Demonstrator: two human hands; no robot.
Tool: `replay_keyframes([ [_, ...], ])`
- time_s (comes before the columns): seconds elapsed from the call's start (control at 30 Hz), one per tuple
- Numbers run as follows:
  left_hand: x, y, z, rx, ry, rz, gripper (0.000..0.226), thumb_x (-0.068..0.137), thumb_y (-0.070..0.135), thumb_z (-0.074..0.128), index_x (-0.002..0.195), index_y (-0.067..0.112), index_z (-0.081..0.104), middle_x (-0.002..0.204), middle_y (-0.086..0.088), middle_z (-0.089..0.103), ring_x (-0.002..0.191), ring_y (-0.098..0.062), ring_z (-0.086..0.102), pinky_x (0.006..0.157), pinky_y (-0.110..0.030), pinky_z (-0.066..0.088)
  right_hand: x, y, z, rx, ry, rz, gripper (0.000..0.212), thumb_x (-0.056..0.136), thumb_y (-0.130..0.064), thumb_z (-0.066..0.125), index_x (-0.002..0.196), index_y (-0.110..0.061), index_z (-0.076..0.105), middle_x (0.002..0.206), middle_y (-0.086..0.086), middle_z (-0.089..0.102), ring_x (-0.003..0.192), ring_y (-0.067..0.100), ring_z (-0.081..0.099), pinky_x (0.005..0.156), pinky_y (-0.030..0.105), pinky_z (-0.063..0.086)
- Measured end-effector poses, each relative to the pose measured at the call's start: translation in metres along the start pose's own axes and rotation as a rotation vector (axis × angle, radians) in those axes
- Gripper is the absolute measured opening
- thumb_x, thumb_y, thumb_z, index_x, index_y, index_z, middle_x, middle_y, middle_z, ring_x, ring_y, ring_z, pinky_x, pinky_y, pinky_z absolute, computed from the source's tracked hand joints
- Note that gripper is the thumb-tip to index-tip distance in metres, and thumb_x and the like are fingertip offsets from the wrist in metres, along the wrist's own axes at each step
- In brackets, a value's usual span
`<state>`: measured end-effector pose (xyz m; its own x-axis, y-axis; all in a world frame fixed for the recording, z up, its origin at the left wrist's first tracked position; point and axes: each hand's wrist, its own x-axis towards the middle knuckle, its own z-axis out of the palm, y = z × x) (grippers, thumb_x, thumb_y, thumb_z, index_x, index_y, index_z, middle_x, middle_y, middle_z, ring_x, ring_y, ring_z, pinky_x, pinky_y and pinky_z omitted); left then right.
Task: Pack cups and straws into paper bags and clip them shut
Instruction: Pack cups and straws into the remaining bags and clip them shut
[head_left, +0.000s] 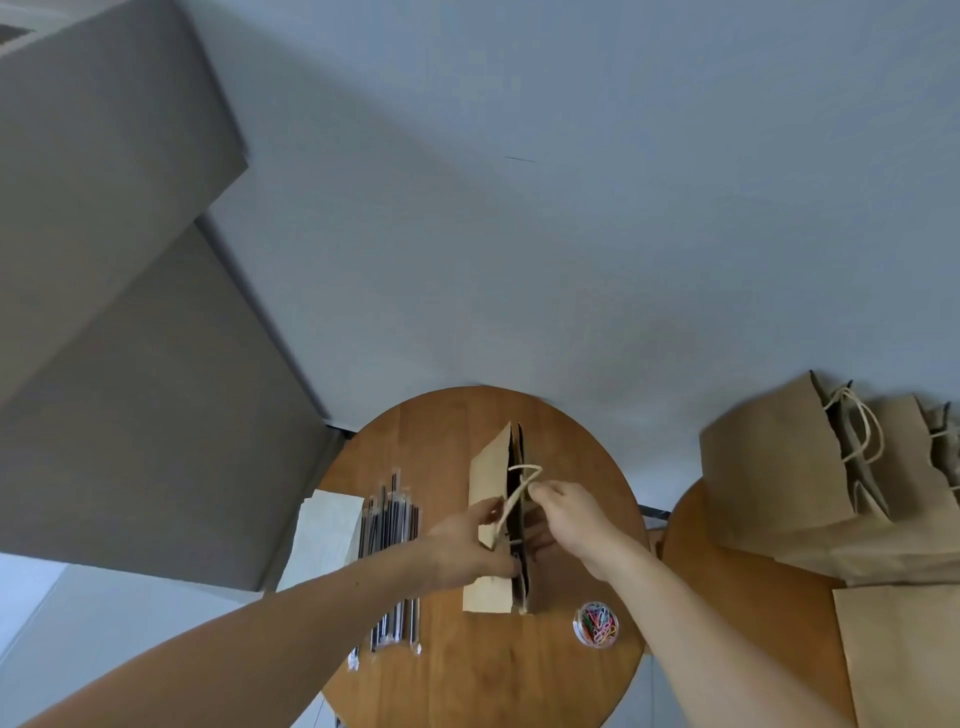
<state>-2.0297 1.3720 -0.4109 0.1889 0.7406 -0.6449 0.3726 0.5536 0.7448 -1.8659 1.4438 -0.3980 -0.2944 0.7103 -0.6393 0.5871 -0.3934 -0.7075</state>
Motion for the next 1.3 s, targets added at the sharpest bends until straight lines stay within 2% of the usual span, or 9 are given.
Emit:
replay_keyframes([
  [0.1, 0.004, 0.009, 0.011, 0.086, 0.104, 0.05, 0.052, 0.073, 0.039, 0.078, 0.12, 0.028, 0.058, 0.105, 0.007, 0.068, 0.095, -0.017, 0.066, 0.087, -0.035, 0.056, -0.001, -0.003, 0.003, 0.028, -0.027, -0.043, 0.034, 0.097, -0.021, 0.041, 0.091, -0.008, 0.071, 0.091, 0.014, 0.073, 0.088, 0.034, 0.07, 0.082, 0.052, 0.057],
  [0.2, 0.012, 0.017, 0.017, 0.239, 0.233, 0.044, 0.016, 0.08, 0.037, 0.07, 0.087, 0.024, 0.064, 0.08, 0.002, 0.067, 0.078, -0.023, 0.066, 0.066, -0.035, 0.054, -0.002, -0.002, 0.005, 0.009, -0.044, -0.089, 0.036, 0.098, -0.017, 0.04, 0.086, -0.015, 0.073, 0.095, 0.012, 0.073, 0.094, 0.034, 0.067, 0.08, 0.047, 0.056],
  [0.33, 0.019, 0.026, 0.016, 0.448, 0.331, -0.04, 0.032, 0.092, 0.033, 0.055, 0.062, 0.025, 0.05, 0.063, 0.002, 0.053, 0.058, -0.017, 0.052, 0.046, -0.025, 0.036, -0.002, 0.002, 0.0, -0.087, -0.055, -0.184, 0.03, 0.095, -0.012, 0.046, 0.102, -0.023, 0.073, 0.101, 0.002, 0.073, 0.092, 0.022, 0.069, 0.08, 0.038, 0.058],
  [0.6, 0.021, 0.049, -0.012, 0.744, 0.33, 0.014, 0.032, 0.099, 0.031, 0.043, 0.068, 0.023, 0.047, 0.07, 0.003, 0.053, 0.064, -0.018, 0.054, 0.051, -0.028, 0.034, 0.01, 0.009, -0.044, -0.733, 0.42, -0.708, 0.052, 0.083, -0.021, 0.074, 0.132, -0.018, 0.058, 0.133, 0.002, 0.053, 0.126, 0.022, 0.045, 0.104, 0.037, 0.045],
  [0.73, 0.028, 0.068, -0.025, 0.951, 0.223, 0.151, 0.022, 0.097, 0.028, 0.045, 0.099, 0.02, 0.065, 0.084, 0.002, 0.059, 0.079, -0.021, 0.056, 0.06, -0.031, 0.037, 0.018, 0.004, -0.064, -0.856, 0.396, -0.788, 0.019, 0.084, -0.023, 0.074, 0.103, -0.021, 0.075, 0.111, -0.003, 0.069, 0.112, 0.022, 0.056, 0.097, 0.042, 0.043],
  [0.93, 0.044, 0.072, -0.039, 0.867, 0.301, 0.173, 0.023, 0.096, 0.037, 0.056, 0.085, 0.02, 0.066, 0.073, 0.004, 0.059, 0.073, -0.02, 0.055, 0.057, -0.032, 0.037, 0.027, 0.019, -0.064, -0.778, 0.305, -0.586, 0.021, 0.095, -0.036, 0.06, 0.107, -0.023, 0.071, 0.103, -0.009, 0.07, 0.092, 0.013, 0.063, 0.078, 0.029, 0.051],
  [1.07, 0.053, 0.063, -0.029, 0.725, 0.404, 0.157, 0.019, 0.093, 0.037, 0.058, 0.096, 0.023, 0.07, 0.072, 0.006, 0.062, 0.063, -0.014, 0.055, 0.05, -0.028, 0.036, 0.036, 0.028, -0.064, -0.711, 0.302, -0.528, 0.02, 0.094, -0.036, 0.062, 0.108, -0.025, 0.07, 0.104, -0.01, 0.07, 0.093, 0.01, 0.062, 0.079, 0.027, 0.05],
  [1.2, 0.058, 0.057, -0.026, 0.653, 0.446, 0.186, 0.015, 0.092, 0.039, 0.059, 0.097, 0.029, 0.07, 0.083, 0.006, 0.07, 0.073, -0.014, 0.063, 0.062, -0.034, 0.05, 0.042, 0.033, -0.074, -0.612, 0.278, -0.549, 0.022, 0.091, -0.035, 0.066, 0.109, -0.024, 0.071, 0.105, -0.012, 0.068, 0.098, 0.009, 0.061, 0.083, 0.026, 0.05],
  [1.3, 0.062, 0.054, -0.03, 0.675, 0.424, 0.198, 0.022, 0.097, 0.042, 0.054, 0.104, 0.027, 0.069, 0.084, 0.004, 0.07, 0.073, -0.016, 0.063, 0.064, -0.036, 0.05, 0.038, 0.046, -0.081, -0.416, 0.41, -0.539, 0.034, 0.094, -0.042, 0.06, 0.123, -0.024, 0.062, 0.114, -0.018, 0.055, 0.105, 0.002, 0.052, 0.089, 0.023, 0.045],
])
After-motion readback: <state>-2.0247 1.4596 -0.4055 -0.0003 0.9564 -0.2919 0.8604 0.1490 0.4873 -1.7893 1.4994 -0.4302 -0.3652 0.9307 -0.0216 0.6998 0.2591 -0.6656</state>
